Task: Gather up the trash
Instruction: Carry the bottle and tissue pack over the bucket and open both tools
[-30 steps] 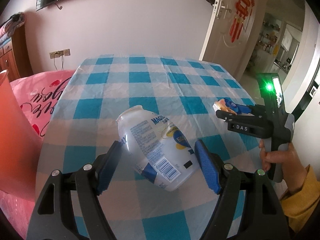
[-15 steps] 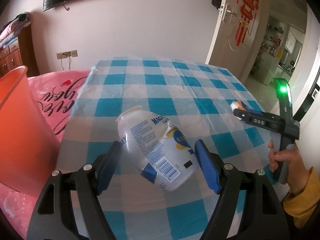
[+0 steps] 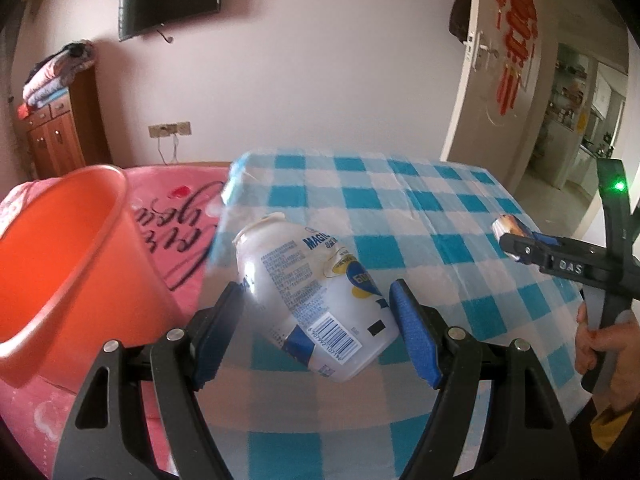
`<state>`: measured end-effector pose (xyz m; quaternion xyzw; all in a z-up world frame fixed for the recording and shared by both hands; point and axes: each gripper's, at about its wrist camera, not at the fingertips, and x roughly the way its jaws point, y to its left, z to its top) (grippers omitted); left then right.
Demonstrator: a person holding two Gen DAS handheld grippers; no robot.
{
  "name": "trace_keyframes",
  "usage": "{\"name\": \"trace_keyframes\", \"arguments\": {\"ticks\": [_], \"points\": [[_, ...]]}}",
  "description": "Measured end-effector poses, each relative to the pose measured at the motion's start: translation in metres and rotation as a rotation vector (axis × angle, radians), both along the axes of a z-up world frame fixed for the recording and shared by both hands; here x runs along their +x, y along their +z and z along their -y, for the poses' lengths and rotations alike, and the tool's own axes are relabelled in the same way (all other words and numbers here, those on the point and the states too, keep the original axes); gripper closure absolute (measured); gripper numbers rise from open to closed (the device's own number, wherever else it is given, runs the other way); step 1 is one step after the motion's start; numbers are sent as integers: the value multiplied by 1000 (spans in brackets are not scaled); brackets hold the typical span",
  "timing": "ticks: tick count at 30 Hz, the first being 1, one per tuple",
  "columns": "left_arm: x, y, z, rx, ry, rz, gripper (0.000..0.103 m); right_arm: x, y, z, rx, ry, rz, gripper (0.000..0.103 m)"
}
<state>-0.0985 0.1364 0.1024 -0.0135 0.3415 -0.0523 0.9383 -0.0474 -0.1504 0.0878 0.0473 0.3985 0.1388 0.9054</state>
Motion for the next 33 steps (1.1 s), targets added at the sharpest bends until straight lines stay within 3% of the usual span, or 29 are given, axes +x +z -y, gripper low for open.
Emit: {"name": "trace_keyframes", "arguments": {"ticks": [19,33], "points": [[-26,60,-79,34,172,144,27,-3,68,-123,123,290,21,40],[-27,69,-145,37,325,171,28,4,109,-223,190,498,43,40]]}}
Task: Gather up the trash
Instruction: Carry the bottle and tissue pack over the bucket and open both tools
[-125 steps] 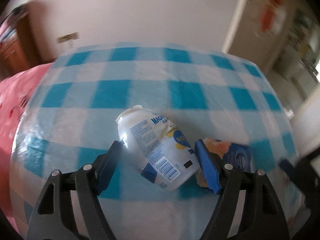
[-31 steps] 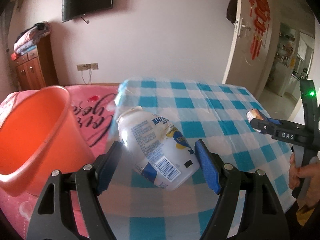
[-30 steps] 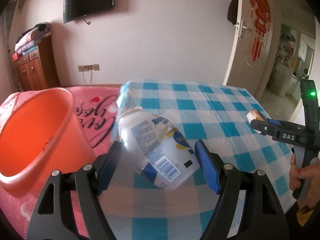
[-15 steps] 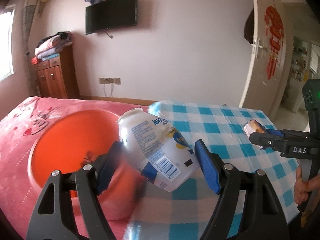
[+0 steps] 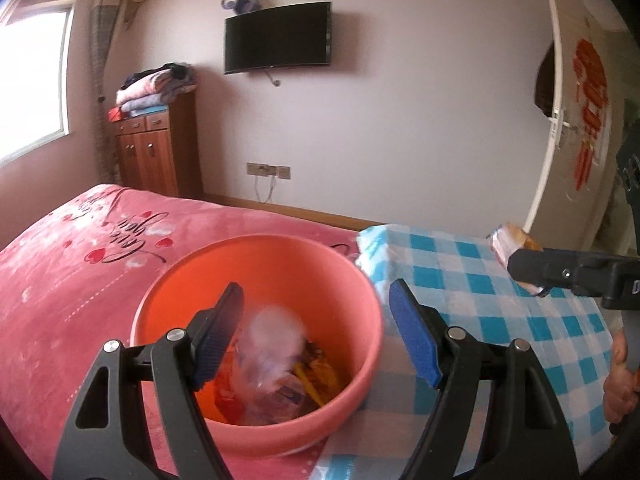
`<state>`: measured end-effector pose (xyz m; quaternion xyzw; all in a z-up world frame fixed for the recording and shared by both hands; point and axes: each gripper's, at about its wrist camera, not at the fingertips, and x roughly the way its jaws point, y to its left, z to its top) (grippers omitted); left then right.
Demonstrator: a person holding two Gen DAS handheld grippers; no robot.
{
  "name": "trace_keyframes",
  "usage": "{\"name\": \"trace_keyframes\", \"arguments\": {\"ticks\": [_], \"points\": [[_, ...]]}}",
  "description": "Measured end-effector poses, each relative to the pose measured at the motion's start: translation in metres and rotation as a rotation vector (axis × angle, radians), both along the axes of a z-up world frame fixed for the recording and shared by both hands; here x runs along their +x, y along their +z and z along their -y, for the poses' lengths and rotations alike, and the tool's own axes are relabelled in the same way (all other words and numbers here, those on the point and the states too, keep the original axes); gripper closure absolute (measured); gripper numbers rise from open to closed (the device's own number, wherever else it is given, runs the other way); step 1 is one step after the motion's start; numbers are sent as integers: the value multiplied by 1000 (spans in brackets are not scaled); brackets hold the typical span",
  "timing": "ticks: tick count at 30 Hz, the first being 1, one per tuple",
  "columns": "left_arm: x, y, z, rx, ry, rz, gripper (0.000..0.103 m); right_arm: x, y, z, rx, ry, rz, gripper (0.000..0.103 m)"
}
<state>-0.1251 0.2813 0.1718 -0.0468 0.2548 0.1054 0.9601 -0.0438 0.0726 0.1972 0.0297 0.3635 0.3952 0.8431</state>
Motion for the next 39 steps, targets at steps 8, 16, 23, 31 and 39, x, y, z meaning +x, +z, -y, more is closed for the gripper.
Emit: {"name": "trace_keyframes", "arguments": {"ticks": [8,16,23,31,39], "points": [[2,-11,-31,-45,56,-19,28,0,7,-61,-9,102,27,40],[3,-26,-48,-75,86,-46,28,5,0,-97,-15,156,26,40],[1,-30,-52,-74,114,-55,27,11,-11,-121,-36,168,19,31],[2,-35,-54,-71,151,-73,16,21,-18,-104,30,107,-16,14],[6,-31,-44,-36,168,-83,10,27,-19,-72,34,4,-3,14]]}}
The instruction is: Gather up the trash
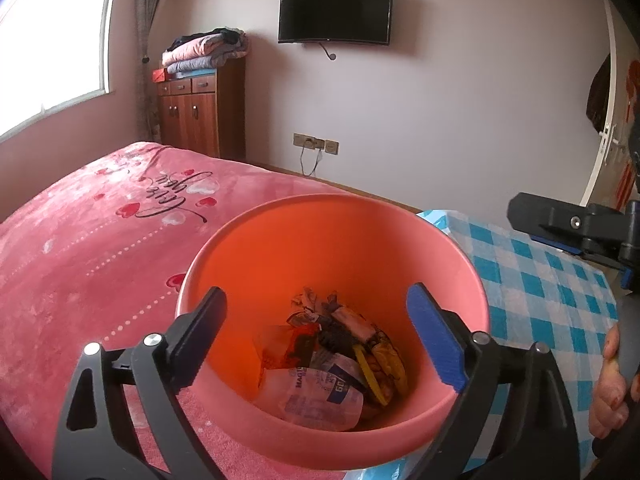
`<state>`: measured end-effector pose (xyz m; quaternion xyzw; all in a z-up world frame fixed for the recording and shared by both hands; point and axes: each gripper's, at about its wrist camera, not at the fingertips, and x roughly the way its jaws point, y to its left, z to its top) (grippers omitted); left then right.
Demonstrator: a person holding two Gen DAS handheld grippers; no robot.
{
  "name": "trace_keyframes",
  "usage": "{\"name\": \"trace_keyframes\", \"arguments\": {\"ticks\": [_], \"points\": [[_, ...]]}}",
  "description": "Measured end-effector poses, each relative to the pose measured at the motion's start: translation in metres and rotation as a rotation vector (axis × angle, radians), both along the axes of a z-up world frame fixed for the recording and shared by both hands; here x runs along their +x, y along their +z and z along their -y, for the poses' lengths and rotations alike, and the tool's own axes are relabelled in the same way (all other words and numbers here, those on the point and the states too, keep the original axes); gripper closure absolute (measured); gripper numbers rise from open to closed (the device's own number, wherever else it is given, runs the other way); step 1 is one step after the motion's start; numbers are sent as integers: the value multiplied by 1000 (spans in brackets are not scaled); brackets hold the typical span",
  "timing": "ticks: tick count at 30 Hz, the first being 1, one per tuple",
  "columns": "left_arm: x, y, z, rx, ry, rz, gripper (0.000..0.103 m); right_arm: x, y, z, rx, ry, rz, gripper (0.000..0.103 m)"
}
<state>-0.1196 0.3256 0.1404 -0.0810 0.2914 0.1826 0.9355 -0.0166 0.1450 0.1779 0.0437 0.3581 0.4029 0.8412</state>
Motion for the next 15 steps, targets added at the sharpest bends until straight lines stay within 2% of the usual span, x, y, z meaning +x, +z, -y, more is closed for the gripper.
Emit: {"name": "trace_keyframes", "arguments": {"ticks": [8,15], "points": [[4,8,19,51,-8,-3,7,2,-9,28,-31,-74,7,11],[5,13,36,63,-25,0,7,-8,-12,49,-53,-114,47,11]]}}
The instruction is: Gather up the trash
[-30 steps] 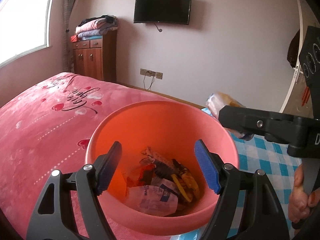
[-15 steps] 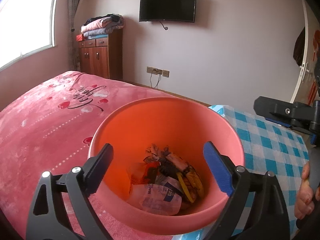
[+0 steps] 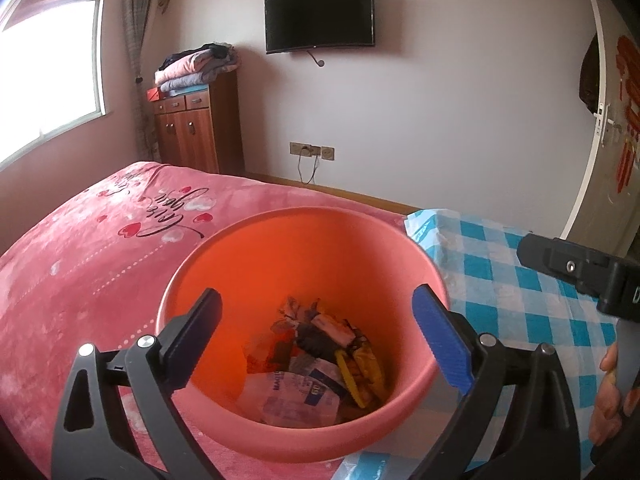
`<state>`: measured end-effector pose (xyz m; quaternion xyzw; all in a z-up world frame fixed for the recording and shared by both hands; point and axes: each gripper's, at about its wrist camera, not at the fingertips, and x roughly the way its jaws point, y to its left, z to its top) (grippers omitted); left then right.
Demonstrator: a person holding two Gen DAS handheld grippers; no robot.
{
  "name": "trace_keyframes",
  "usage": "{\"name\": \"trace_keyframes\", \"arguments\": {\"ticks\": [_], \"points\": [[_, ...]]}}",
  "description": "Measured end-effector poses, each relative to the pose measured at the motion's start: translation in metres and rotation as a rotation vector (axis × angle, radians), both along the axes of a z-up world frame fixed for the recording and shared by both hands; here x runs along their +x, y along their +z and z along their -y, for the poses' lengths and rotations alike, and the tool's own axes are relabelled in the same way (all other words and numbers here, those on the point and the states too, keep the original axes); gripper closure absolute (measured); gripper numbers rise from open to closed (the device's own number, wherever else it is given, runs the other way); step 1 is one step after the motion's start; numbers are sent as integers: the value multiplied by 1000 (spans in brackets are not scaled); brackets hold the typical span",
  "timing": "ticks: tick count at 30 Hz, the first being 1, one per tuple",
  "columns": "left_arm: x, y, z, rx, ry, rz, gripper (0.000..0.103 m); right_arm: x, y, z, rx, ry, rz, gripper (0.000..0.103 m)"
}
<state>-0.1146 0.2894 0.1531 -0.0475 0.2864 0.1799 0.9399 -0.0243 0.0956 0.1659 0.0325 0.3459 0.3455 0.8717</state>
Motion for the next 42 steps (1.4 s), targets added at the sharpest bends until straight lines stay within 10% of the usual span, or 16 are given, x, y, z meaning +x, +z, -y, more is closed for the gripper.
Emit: {"name": "trace_keyframes", "arguments": {"ticks": [42], "points": [[15,-13,168,4,-338,-40,6,-64,-24,185,-169,-391,135,11]]}}
